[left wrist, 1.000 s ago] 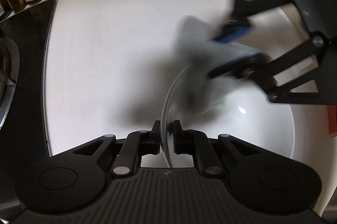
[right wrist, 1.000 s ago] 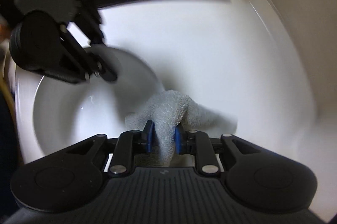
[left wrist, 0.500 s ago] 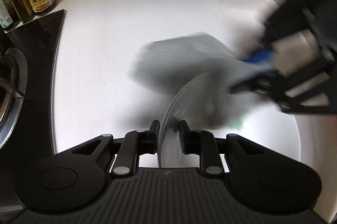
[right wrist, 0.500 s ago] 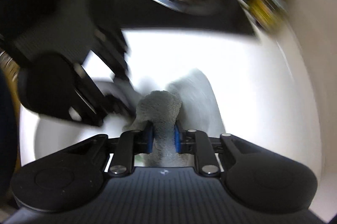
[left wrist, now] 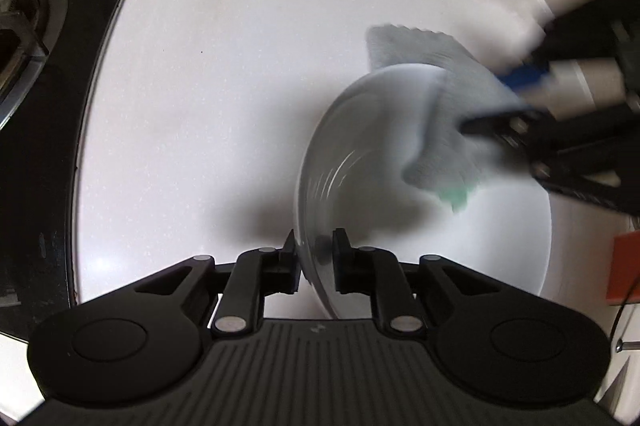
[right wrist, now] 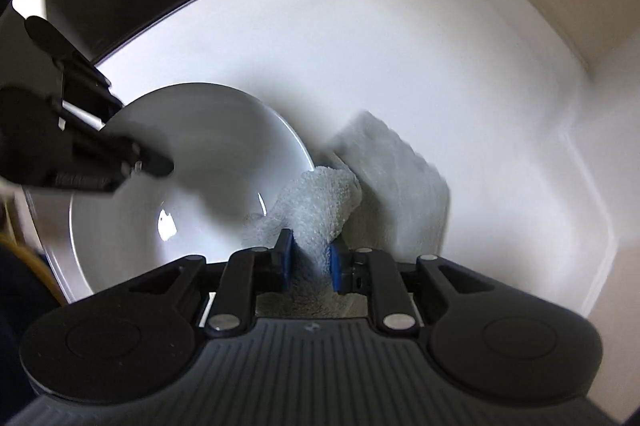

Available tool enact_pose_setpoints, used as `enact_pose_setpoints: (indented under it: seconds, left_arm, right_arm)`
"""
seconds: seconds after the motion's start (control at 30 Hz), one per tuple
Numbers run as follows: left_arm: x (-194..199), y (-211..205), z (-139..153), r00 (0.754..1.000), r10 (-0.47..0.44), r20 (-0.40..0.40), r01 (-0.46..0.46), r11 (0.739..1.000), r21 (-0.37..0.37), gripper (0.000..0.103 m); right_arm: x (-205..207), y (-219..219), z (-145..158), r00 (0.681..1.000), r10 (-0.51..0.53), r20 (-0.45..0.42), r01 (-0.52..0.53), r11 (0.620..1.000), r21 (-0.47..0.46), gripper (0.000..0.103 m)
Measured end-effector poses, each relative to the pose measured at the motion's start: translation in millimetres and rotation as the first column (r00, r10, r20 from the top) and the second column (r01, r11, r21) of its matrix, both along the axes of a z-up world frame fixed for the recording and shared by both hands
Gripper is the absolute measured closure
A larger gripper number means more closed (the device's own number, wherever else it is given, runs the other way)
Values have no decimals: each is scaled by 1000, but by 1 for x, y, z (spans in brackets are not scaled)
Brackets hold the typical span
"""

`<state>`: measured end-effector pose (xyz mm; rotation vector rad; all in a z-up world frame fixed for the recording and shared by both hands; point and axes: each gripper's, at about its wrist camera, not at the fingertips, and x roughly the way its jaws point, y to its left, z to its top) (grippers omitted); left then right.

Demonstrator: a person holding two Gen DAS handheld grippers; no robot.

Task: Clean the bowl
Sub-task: 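Rub the grey towel around the bowl interior with the right tool while the left tool holds the rim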

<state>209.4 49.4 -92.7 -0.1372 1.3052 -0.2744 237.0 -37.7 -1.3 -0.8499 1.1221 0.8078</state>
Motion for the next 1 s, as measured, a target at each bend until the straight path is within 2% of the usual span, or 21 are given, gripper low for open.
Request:
enact_pose_setpoints:
  seconds: [0.03,0.07,0.1,0.13,0.2,0.27,0.33,0.37,0.47,0.5,0.57,0.6,0.63,0.7,0.8,0.87,0.93,1.0]
  left_arm:
    - [-2,0,1,1000,-3,6,3,1000,-1,87]
    - [-4,-1,2,1000,-7,12,7,1000,-1,87]
    - [-5,-1,2,1000,-10,19,10,1000,-2,87]
    - [-7,-1,3,1000,-13,25,13,1000,-2,87]
    - [-8,-2,4,999,-16,31,16,1000,-2,87]
    - [-8,-1,6,999,-22,34,22,1000,0,87]
    - [-5,0,8,998,-24,53,23,1000,14,87]
    - [-3,2,10,998,-22,66,20,1000,24,88]
    - [4,6,15,994,-16,105,11,999,51,88]
    - [8,7,17,993,-12,114,5,998,57,87]
    - [22,12,23,991,1,136,-11,997,72,84]
    - [26,13,25,991,4,132,-14,997,74,84]
    - [29,13,27,992,4,128,-14,997,77,84]
    - [25,8,29,993,-9,118,-2,996,92,85]
    - [4,-1,29,997,-24,73,16,994,112,87]
    - [6,-8,17,997,-23,75,15,994,108,87]
    - [10,-6,15,996,-25,88,16,994,105,89]
    - [11,-4,14,996,-37,86,29,995,95,89]
  right_arm:
    - [-1,10,0,995,100,28,-99,995,-25,85]
    - [-5,21,0,970,236,61,-234,971,-42,85]
    - [-8,20,3,954,292,70,-289,956,-42,85]
    - [-10,28,5,920,385,76,-384,923,-25,85]
    - [-16,44,9,828,554,89,-557,831,7,85]
    - [-19,55,10,766,639,66,-642,766,34,82]
    - [-23,61,4,728,684,52,-686,727,32,80]
    - [-24,61,3,719,693,55,-695,718,32,80]
    - [-11,56,-1,841,538,57,-541,836,86,80]
    - [-5,51,0,887,458,62,-462,883,84,83]
    - [8,35,1,968,245,58,-250,965,86,87]
    - [15,24,1,991,130,32,-133,986,97,89]
    - [21,13,2,1000,13,6,-13,994,104,89]
    - [24,-7,3,976,-214,-38,216,970,107,90]
    - [11,-22,6,951,-306,-36,308,949,74,89]
    - [5,-27,7,956,-290,-43,292,954,65,87]
    - [2,-24,8,974,-225,-33,227,973,48,86]
    - [4,-11,7,994,-107,6,107,994,10,85]
